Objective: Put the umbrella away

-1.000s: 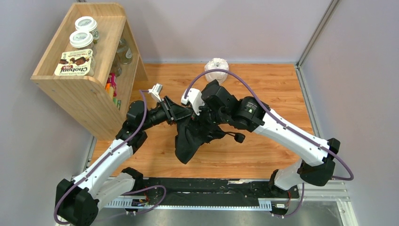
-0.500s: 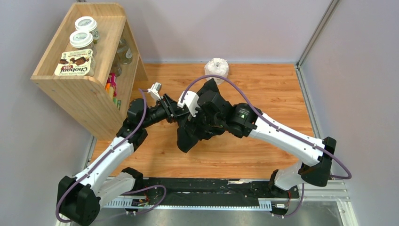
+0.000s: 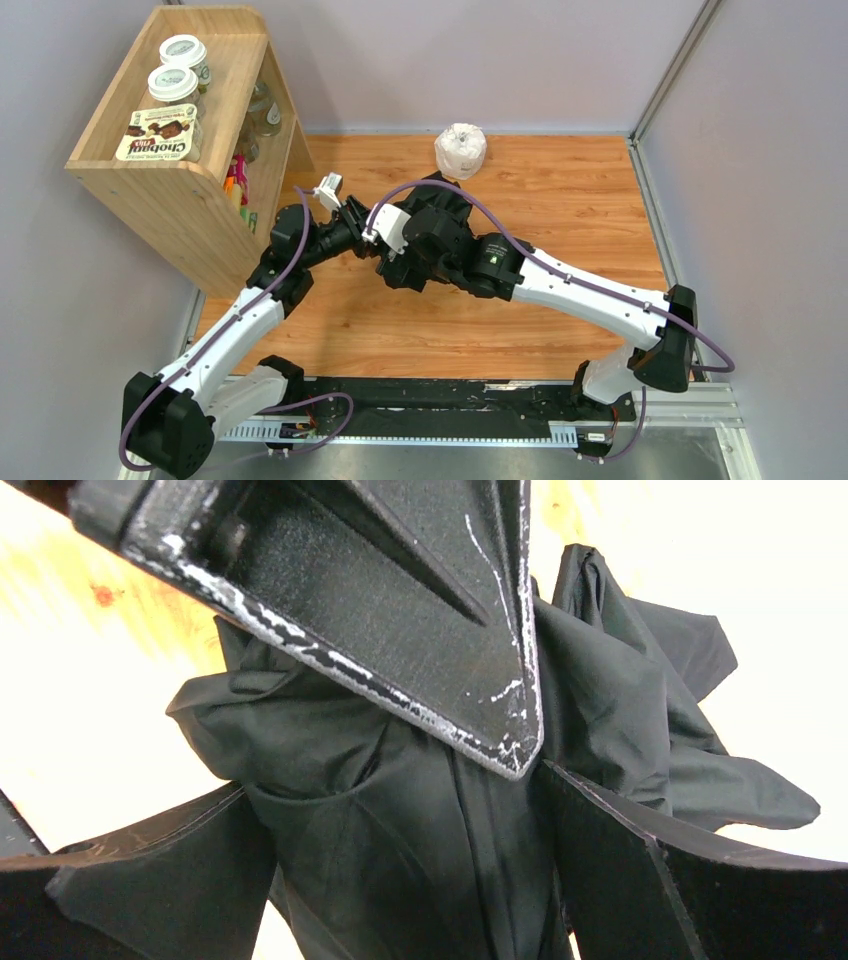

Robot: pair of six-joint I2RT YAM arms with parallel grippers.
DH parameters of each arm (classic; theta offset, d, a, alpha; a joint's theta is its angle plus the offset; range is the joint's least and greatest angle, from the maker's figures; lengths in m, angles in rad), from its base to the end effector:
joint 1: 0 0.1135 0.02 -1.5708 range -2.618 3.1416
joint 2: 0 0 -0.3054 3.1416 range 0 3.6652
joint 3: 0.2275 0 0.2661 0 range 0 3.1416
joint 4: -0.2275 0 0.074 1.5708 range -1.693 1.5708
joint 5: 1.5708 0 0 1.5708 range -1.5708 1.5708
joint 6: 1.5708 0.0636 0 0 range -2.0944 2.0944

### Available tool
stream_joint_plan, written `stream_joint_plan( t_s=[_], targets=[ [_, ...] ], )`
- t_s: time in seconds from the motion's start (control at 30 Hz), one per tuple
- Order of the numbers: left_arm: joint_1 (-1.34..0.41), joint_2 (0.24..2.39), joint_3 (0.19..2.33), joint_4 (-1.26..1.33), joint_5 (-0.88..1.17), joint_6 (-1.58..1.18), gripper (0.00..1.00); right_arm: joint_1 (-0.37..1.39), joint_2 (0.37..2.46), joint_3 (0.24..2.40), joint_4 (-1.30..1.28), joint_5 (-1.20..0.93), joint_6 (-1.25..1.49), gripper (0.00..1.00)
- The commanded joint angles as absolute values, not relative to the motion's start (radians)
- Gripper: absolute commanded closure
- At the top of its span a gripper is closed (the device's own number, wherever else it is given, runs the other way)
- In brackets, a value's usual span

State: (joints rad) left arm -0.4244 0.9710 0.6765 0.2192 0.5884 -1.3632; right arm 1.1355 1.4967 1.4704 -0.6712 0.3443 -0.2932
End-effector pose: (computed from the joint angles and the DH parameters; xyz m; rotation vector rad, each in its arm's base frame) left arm 0.2039 -0.1309 0.3382 -0.3870 1.9549 -1.7510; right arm 0.1716 0.3180 0.3853 -1.3145 1.7902 0.0711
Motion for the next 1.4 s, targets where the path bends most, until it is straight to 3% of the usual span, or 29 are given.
stream_joint_plan(
  t_s=[0.0,0.33,0.4,0.47,0.53,0.8,0.87,0.9,1.0,1.03,1.1,1.17,1.27,1.37],
  targets=[
    [-0.439,0.933,0.792,0.396,0.756,-1.439,1.00,1.098,1.540,1.434,-0.627,0.350,-0.344,0.00],
    [-0.437,0.922,0.804,0.396,0.813,-1.439,1.00,1.065,1.537,1.345,-0.492,0.222,-0.403,0.00],
    [-0.439,0.917,0.811,0.374,0.813,-1.424,1.00,1.063,1.534,1.332,-0.492,0.180,-0.393,0.05],
    [-0.439,0.917,0.825,0.351,0.816,-1.398,1.00,1.063,1.526,1.319,-0.486,0.140,-0.374,0.15],
    [-0.439,0.922,0.833,0.347,0.821,-1.385,1.00,1.063,1.514,1.301,-0.486,0.106,-0.356,0.33],
    [-0.439,0.928,0.839,0.383,0.828,-1.391,1.00,1.065,1.431,1.201,-0.402,-0.076,-0.281,0.68],
    [-0.439,0.927,0.845,0.382,0.833,-1.384,1.00,1.065,1.405,1.175,-0.377,-0.124,-0.265,0.82],
    [-0.439,0.927,0.850,0.379,0.833,-1.381,1.00,1.065,1.391,1.166,-0.370,-0.138,-0.255,0.98],
    [-0.439,0.930,0.883,0.351,0.835,-1.341,1.00,1.063,1.356,1.137,-0.339,-0.161,-0.235,1.00],
    [-0.439,0.931,0.912,0.307,0.834,-1.304,0.98,1.063,1.339,1.129,-0.324,-0.157,-0.226,1.00],
    [-0.439,0.925,0.990,0.164,0.825,-1.177,0.73,1.054,1.315,1.118,-0.322,-0.141,-0.209,1.00],
    [-0.437,0.913,1.105,-0.052,0.752,-1.001,0.30,1.020,1.290,1.106,-0.318,-0.140,-0.181,1.00],
    [-0.437,0.911,1.291,-0.453,0.594,-0.748,0.29,0.921,1.252,1.104,-0.328,-0.131,-0.143,1.00],
    [-0.437,0.884,1.440,-0.635,0.355,-0.562,0.29,0.803,1.229,1.169,-0.386,-0.004,-0.149,1.00]
  ],
)
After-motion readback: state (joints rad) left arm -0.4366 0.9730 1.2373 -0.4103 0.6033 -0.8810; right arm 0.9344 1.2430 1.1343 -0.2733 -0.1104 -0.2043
